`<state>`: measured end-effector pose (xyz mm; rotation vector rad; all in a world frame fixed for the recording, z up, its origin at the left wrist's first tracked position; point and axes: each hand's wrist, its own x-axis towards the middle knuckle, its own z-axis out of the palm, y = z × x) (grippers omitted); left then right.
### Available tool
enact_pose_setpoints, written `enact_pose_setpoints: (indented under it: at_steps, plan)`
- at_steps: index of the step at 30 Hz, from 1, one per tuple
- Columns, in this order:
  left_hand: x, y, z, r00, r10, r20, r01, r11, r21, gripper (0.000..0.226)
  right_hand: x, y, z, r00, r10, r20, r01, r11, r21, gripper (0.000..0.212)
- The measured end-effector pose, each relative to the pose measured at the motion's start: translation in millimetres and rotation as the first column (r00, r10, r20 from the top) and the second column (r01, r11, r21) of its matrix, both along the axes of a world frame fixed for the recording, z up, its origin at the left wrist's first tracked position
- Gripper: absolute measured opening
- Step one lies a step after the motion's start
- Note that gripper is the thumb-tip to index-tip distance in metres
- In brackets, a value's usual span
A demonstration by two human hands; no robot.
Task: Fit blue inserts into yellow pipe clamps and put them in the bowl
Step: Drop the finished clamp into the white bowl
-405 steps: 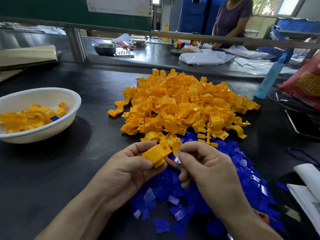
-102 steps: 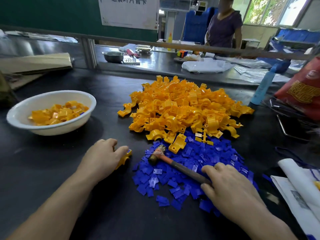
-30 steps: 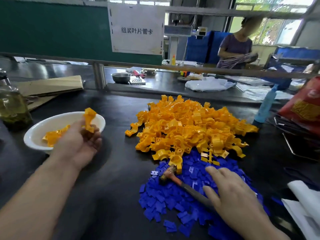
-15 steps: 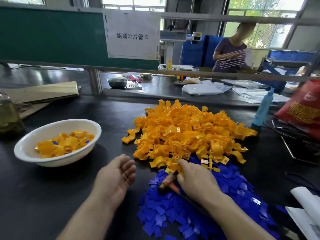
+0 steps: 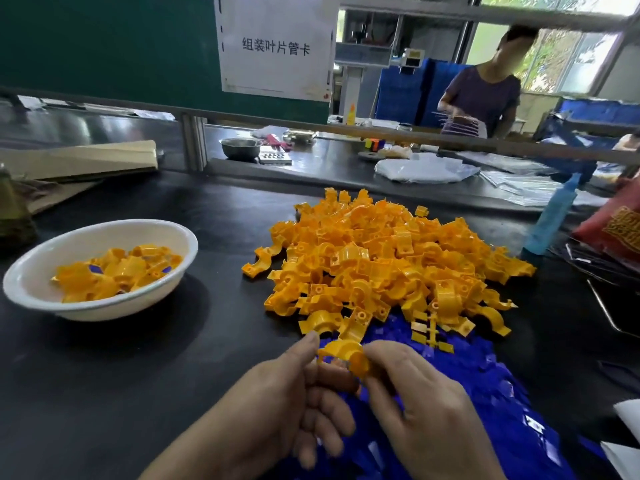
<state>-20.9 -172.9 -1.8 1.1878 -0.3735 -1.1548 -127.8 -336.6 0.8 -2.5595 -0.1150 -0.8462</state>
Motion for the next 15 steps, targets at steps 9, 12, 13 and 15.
enact_pose_setpoints:
  at_steps: [9, 12, 13, 15]
  plan:
    - [0, 4, -2, 0.999, 0.033, 0.017, -0.031, 0.993, -0.110, 0.024, 1, -8, -5, 0.983, 0.152, -0.103, -0.149, 0.988, 0.038, 0.031]
    - [-1, 3, -3, 0.990, 0.122, 0.075, -0.109, 0.982, -0.157, 0.024, -1, -26, -9, 0.961, -0.185, -0.204, 0.170, 0.981, -0.090, 0.050]
    - [-1, 3, -3, 0.984, 0.145, 0.103, -0.127, 0.978, -0.164, 0.021, -2, -33, -10, 0.909, -0.316, -0.274, 0.278, 0.946, -0.167, 0.055]
    - [-2, 2, -4, 0.974, 0.177, 0.142, -0.152, 0.973, -0.172, 0.019, -3, -44, -11, 0.760, -0.476, -0.442, 0.350, 0.873, -0.340, 0.060]
